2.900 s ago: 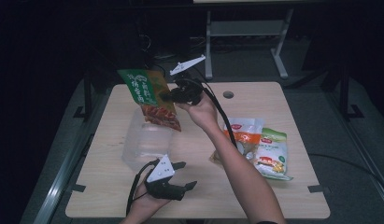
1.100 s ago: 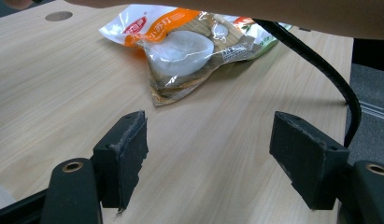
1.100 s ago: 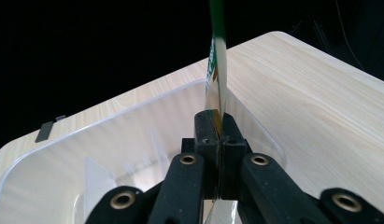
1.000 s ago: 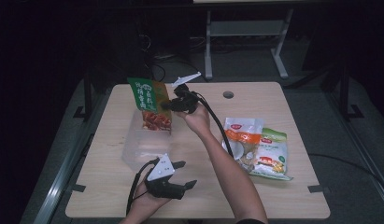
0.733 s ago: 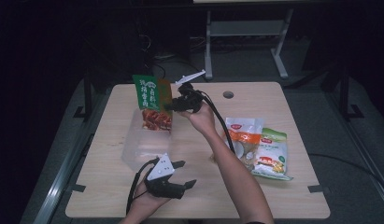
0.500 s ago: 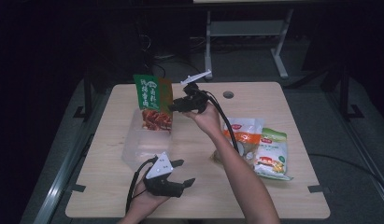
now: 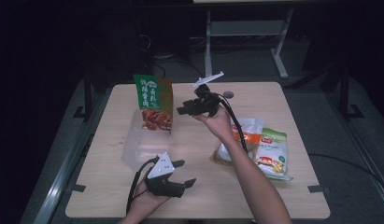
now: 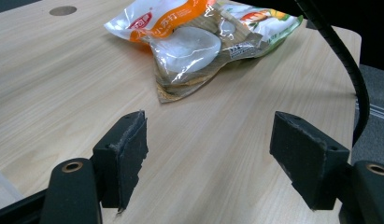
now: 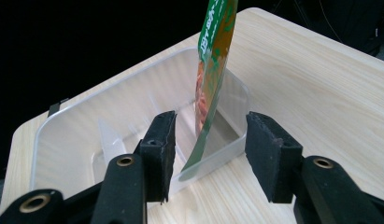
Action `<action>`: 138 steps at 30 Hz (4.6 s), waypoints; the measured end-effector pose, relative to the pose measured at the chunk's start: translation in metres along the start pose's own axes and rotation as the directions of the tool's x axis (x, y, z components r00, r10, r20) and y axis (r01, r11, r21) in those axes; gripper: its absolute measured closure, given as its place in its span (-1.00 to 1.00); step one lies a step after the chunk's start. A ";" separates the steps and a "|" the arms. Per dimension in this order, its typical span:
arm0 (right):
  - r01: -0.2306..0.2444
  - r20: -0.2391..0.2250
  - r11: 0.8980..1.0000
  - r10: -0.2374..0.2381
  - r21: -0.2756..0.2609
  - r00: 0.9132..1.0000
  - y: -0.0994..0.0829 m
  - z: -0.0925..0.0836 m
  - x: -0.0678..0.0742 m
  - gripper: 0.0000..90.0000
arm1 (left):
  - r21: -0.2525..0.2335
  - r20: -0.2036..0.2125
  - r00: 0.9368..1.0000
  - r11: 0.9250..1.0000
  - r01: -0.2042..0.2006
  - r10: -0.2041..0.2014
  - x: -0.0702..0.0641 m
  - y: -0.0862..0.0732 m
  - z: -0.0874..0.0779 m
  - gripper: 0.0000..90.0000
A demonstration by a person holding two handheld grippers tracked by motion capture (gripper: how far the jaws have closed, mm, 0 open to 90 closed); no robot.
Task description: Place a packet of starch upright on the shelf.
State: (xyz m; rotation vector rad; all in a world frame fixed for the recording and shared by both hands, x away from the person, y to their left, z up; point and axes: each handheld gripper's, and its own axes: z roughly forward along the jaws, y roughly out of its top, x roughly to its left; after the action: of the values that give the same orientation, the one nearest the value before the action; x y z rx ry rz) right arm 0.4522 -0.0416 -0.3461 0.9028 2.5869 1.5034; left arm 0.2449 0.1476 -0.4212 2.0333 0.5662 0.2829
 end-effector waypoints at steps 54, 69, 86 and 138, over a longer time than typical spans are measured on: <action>-0.134 0.153 0.991 0.131 0.009 0.980 -0.095 -0.133 -0.014 -0.10 | 0.030 0.009 1.000 1.000 -0.007 0.007 -0.005 -0.001 0.010 -0.41; -0.219 0.217 0.976 0.209 0.022 0.954 -0.134 -0.163 -0.029 -0.12 | 0.029 0.012 1.000 1.000 -0.007 0.007 -0.006 -0.001 0.013 -0.41; -0.264 0.253 0.964 0.245 0.041 0.936 -0.159 -0.174 -0.038 -0.13 | 0.031 0.012 1.000 1.000 -0.002 0.001 -0.007 -0.001 0.013 -0.41; -0.419 0.228 0.904 0.391 0.086 0.892 -0.188 -0.139 -0.071 0.21 | 0.029 0.013 1.000 1.000 -0.008 0.008 -0.010 -0.002 0.018 -0.43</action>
State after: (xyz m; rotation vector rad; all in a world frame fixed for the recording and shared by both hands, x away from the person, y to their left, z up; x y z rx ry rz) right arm 0.3825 -0.2558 -0.4414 1.6077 2.4735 1.2258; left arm 0.2433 0.1298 -0.4313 2.0641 0.5572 0.2673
